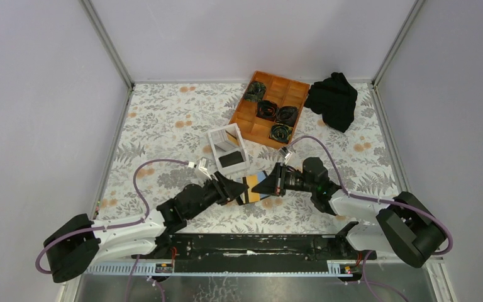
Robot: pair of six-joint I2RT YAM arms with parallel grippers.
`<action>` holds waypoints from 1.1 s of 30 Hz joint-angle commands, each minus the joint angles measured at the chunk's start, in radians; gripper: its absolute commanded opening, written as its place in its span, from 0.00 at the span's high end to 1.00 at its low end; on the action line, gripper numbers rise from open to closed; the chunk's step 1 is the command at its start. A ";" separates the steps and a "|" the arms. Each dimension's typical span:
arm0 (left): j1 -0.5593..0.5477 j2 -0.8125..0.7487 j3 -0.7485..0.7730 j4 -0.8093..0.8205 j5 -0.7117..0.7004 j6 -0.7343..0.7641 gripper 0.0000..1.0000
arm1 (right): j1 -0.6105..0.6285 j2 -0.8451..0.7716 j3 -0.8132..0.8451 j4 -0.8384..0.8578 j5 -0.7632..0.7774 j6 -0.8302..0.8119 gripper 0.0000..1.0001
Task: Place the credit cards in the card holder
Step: Adjust the credit card.
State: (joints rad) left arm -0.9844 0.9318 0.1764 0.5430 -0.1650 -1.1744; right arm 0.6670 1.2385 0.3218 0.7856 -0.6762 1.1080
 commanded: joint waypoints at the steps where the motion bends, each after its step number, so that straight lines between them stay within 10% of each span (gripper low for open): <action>1: 0.021 -0.001 -0.027 0.120 0.051 -0.004 0.52 | 0.009 0.026 -0.010 0.156 -0.059 0.061 1.00; 16: 0.061 0.103 -0.106 0.441 0.251 0.001 0.59 | 0.013 0.148 -0.027 0.335 -0.089 0.142 1.00; 33: 0.079 0.077 -0.128 0.390 0.225 0.014 1.00 | 0.015 0.209 -0.039 0.410 -0.086 0.155 1.00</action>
State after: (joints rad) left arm -0.9127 1.0199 0.0517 0.9417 0.0673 -1.1870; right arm 0.6724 1.4303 0.2806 1.1213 -0.7460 1.2526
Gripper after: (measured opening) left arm 0.013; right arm 0.018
